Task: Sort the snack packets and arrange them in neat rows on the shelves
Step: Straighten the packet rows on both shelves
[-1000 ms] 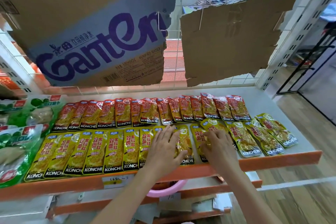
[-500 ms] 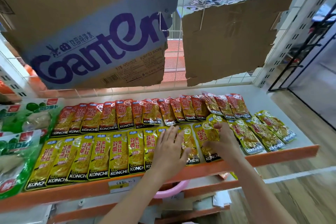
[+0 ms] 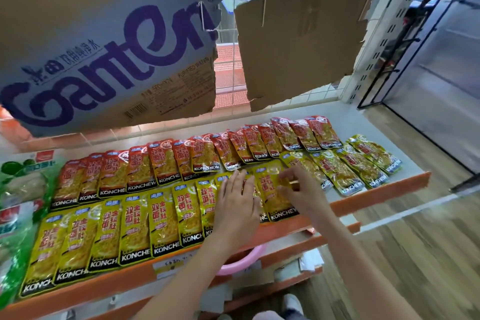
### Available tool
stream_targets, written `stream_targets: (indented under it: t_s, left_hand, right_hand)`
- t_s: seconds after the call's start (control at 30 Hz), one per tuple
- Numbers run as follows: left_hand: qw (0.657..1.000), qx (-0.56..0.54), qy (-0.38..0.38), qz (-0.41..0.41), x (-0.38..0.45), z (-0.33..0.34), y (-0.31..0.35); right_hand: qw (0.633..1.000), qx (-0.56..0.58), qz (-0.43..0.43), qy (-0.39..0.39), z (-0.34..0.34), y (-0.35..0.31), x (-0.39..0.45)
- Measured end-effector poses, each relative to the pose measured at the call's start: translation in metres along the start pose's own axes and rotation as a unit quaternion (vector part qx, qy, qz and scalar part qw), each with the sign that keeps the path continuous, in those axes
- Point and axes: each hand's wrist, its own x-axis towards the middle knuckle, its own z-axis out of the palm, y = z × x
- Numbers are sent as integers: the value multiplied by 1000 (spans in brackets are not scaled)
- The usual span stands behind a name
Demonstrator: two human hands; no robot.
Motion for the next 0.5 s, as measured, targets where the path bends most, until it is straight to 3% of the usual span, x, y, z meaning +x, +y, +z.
stream_targets:
  t_s: [0.13,0.2,0.3,0.5]
  left_hand:
    - [1000,-12,10,-9,0,0,1]
    - [1000,-11,15,-17,-1,-1,3]
    - [999,-12,32,-31,3,-8,12]
    - [999,32,-17,17,24,3,39]
  right_hand:
    - [965,-247,-80,21,13,3,1]
    - [958,-270,-97,25,1,4,9]
    - [971,-217,-87,40,-26,8,26]
    - [912,-405,-52,-47,-34,30,33]
